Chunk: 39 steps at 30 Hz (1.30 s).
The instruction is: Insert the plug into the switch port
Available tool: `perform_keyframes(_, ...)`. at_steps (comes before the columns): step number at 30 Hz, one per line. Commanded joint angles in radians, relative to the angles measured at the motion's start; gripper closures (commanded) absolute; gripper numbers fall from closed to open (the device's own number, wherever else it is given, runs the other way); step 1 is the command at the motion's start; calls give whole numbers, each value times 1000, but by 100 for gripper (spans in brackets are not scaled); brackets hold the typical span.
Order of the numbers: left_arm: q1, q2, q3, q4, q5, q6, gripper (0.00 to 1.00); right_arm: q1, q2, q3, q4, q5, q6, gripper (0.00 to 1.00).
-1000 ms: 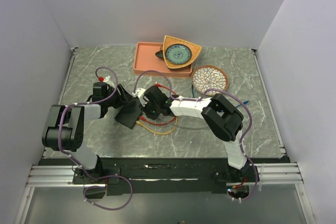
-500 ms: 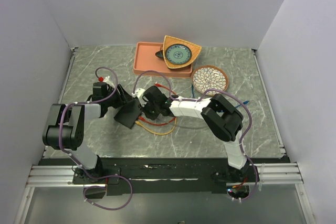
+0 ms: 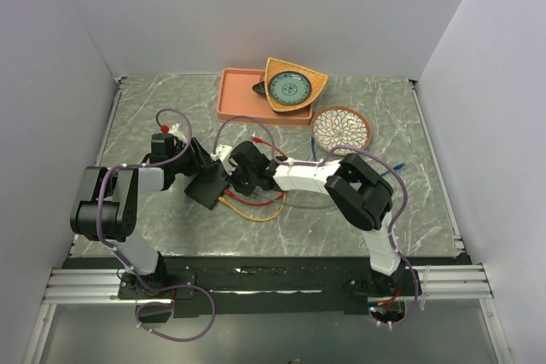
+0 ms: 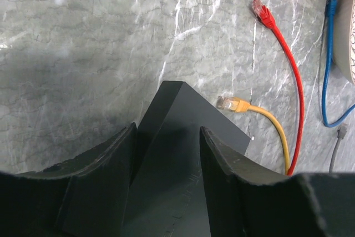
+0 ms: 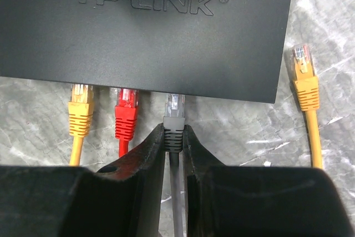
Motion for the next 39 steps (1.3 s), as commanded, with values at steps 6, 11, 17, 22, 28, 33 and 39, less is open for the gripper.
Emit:
perform_keyframes(6,-17,16,-9,-11,154,-14,55,12,65,115,119,63,67,100)
perform_keyframes(11,-17,32,-25,8,186,-23,59,12,80,115,160,62,84,100)
perform_keyframes(17,-19,45,-52,54,229,-58,61,11,96,136,205,59,81,100)
perform_keyframes(22,-20,33,-59,45,238,-73,64,8,108,168,223,46,72,100)
perform_keyframes(28,-31,12,-84,55,261,-96,67,5,111,217,226,5,77,100)
perform_keyframes(33,-86,12,-85,54,276,-104,68,5,125,262,210,-29,52,100)
perform_keyframes(39,-140,1,-70,48,273,-127,71,5,140,308,182,-55,20,100)
